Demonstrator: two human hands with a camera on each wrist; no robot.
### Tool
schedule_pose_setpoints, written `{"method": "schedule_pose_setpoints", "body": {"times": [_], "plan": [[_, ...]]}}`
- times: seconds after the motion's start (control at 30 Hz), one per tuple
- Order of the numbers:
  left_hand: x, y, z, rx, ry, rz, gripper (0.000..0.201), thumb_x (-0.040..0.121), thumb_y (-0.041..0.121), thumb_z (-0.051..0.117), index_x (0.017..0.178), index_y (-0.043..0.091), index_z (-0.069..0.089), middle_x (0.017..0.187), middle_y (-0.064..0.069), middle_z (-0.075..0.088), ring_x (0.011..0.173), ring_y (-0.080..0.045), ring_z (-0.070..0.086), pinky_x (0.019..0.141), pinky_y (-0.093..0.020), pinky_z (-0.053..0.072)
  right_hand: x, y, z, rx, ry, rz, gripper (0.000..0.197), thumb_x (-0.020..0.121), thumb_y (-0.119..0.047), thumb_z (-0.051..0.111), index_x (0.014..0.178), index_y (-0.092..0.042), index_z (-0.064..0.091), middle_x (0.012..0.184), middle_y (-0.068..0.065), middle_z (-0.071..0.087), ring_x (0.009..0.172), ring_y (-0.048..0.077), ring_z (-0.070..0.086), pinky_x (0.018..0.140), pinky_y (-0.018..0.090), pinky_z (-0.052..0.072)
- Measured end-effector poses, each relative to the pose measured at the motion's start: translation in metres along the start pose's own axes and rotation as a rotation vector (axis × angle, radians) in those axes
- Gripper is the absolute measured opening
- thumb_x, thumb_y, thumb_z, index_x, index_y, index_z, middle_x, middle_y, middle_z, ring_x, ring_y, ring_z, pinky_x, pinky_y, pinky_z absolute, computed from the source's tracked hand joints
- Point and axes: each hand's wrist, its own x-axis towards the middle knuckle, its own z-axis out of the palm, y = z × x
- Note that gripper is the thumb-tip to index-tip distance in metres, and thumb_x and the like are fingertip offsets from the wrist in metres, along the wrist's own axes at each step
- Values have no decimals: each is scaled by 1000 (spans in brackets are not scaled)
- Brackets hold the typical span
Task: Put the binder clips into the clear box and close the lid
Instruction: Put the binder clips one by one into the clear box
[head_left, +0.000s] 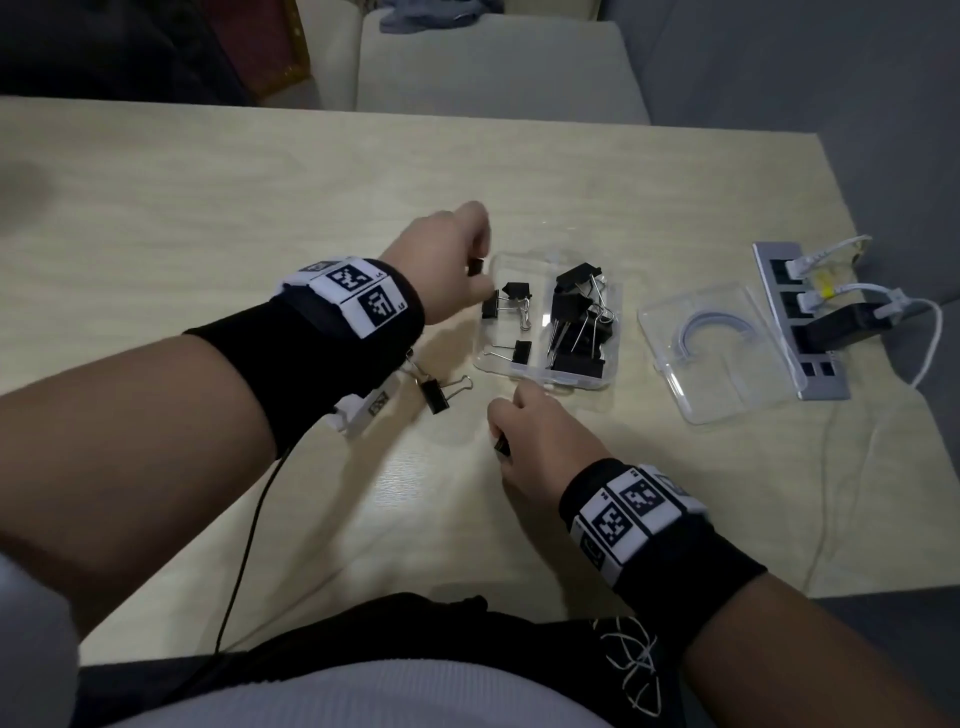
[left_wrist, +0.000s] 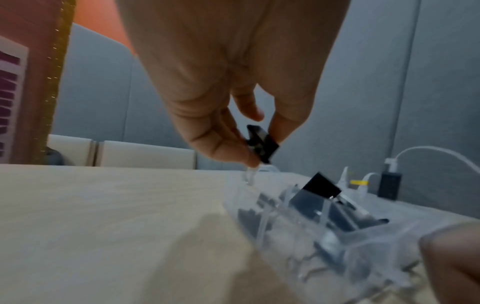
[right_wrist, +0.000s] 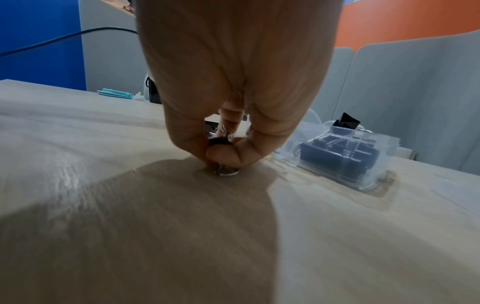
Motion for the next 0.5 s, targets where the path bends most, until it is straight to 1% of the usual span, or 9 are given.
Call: {"method": "schedule_pose_setpoints", "body": {"times": [0.07,0.13,0.23,0.3,0.33,0.37,0.43,0.5], "plan": [[-1,9,2,-20,-84,33,23,80,19,65,94,21,46,95,2,66,79,-19,60,67,-31,45,1,-1,-1,-2,-16,12,12,86,-10,54,95,-14,46,105,8,44,90,27,49,75,43,54],[-2,9,7,-1,-137,26,25,81,21,65,100,23,49,99,5,67,83,-17,62,73,-34,50,0,-1,-3,-4,-7,18,14,85,-9,55,94,-14,46,106,7,44,93,27,48,76,44,53],[-6,-2,6,-22,-125,-27,31,82,19,63,111,24,53,102,9,63,88,-17,62,81,-35,51,-4,2,-1,-3,51,-1,17,81,-3,56,90,-14,46,104,7,44,94,28,46,74,44,52],[-10,-14,4,-8,-118,-64,32,82,19,62,112,25,53,104,8,64,89,-18,63,81,-33,51,-6,4,-2,12,38,-12,18,80,-2,56,87,-15,46,102,6,47,96,27,46,75,45,51],[-13,-21,2,23,-133,-84,33,82,19,63,113,25,53,105,6,65,88,-18,62,80,-32,50,-6,4,-5,22,14,-17,19,80,-4,56,87,-17,45,101,5,48,97,26,46,77,44,50],[-16,-28,1,77,-161,-101,34,82,21,64,114,25,53,108,4,65,88,-19,60,79,-32,49,-6,3,-9,36,-8,-24,18,80,-5,57,87,-17,44,101,4,49,96,24,46,77,41,49],[-22,-38,-1,227,-259,-142,41,81,29,66,119,25,52,115,-1,61,91,-21,57,80,-34,49,-6,-1,-21,111,5,-47,18,79,-6,57,83,-18,44,93,1,51,86,20,47,71,33,45],[-31,-44,-2,362,-380,-196,59,73,42,75,123,28,48,119,-2,53,96,-24,57,80,-35,51,-6,-8,-35,235,130,-58,17,77,-5,58,79,-16,46,81,-5,48,73,13,45,62,25,38]]}}
